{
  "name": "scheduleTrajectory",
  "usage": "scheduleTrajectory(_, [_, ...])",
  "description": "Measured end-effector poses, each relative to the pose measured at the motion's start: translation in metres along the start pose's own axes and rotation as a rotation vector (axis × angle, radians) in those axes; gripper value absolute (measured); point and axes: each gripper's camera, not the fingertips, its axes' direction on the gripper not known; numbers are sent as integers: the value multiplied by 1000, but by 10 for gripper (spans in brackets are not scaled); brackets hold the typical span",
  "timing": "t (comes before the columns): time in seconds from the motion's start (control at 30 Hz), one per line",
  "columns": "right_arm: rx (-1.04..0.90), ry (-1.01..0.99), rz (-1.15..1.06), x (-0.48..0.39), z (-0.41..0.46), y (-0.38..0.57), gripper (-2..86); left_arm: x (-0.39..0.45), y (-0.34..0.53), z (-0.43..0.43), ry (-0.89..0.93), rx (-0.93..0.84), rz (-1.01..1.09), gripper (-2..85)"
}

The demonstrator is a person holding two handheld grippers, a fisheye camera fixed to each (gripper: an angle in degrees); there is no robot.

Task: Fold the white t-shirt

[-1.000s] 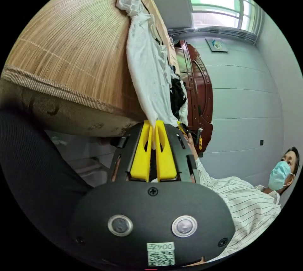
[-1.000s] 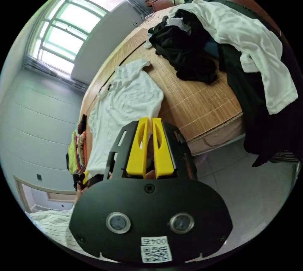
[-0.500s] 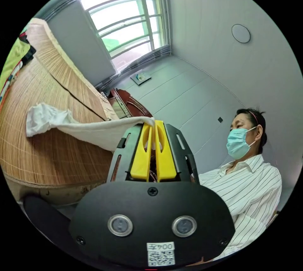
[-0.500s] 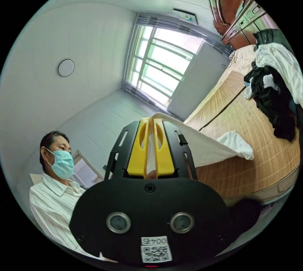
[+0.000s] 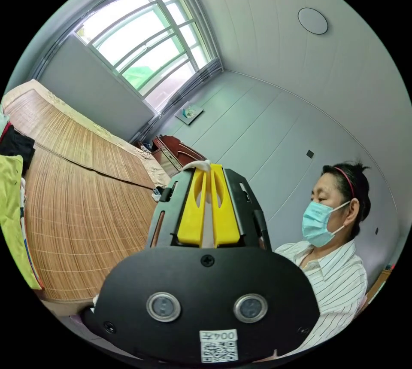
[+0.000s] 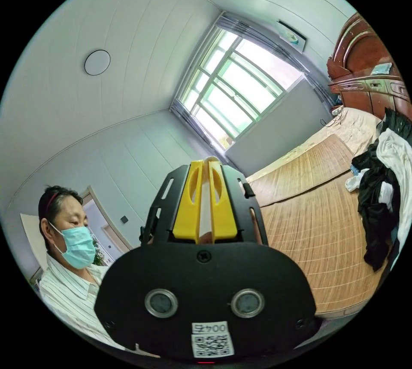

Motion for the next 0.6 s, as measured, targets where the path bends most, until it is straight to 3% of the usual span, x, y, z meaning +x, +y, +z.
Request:
scheduleTrajectory(0.33, [-82,240,54,66,180,-138,34,-196,-247,164,-125,-116,-90,29])
scheduleTrajectory(0.47, [-41,358,4,56,256,-202,34,-210,-345,221,-202,-43,-45,29])
scheduleTrajectory(0.6, [25,356,-108,21,287,-236,35,-161,-410,246,-240,39,120,29])
